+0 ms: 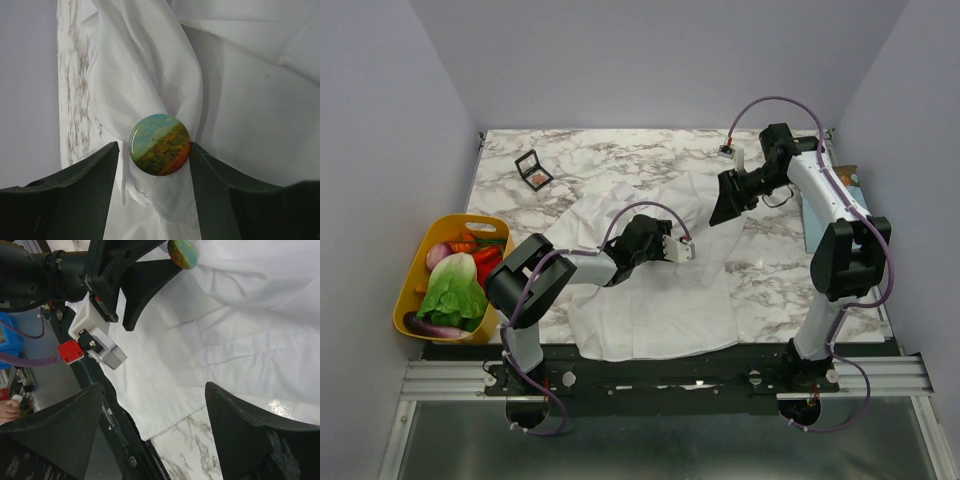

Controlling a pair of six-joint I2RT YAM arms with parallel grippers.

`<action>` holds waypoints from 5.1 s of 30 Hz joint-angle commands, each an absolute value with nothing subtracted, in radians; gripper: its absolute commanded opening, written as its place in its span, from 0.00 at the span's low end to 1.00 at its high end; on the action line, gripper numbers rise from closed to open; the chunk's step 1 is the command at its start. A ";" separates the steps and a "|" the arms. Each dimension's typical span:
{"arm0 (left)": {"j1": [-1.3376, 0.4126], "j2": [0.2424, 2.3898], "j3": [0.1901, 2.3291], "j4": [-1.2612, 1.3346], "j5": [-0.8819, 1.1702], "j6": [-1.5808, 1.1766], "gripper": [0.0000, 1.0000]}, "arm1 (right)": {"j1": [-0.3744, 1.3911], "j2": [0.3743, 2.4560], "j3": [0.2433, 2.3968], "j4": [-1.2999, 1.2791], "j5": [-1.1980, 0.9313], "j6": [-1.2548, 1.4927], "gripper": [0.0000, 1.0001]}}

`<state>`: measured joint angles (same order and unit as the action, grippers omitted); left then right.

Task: Remove the brooch from the garment
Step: Remove the brooch from the clothes.

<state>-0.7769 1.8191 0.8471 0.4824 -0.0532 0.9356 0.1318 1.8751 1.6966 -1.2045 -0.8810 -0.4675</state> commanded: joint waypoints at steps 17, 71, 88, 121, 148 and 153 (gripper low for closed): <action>-0.764 1.865 0.873 0.500 -0.092 0.911 0.81 | 0.133 1.870 1.678 -1.180 -0.896 -0.446 0.89; -0.617 1.678 1.091 -0.046 0.408 0.489 0.14 | 0.117 1.881 1.798 -1.154 -0.874 -0.551 0.88; -0.615 1.569 1.026 0.051 0.468 0.408 0.15 | 0.170 2.033 1.812 -0.767 -0.884 -0.279 0.80; -0.615 1.606 1.008 0.175 0.298 0.341 0.19 | 0.347 1.916 1.539 -0.644 -0.836 -0.353 0.75; -0.615 1.598 0.996 0.158 0.345 0.337 0.20 | 0.350 1.930 1.519 -0.468 -0.710 -0.218 0.70; -0.615 1.605 1.005 0.155 0.344 0.337 0.19 | 0.359 1.896 1.508 -0.466 -0.768 -0.239 0.70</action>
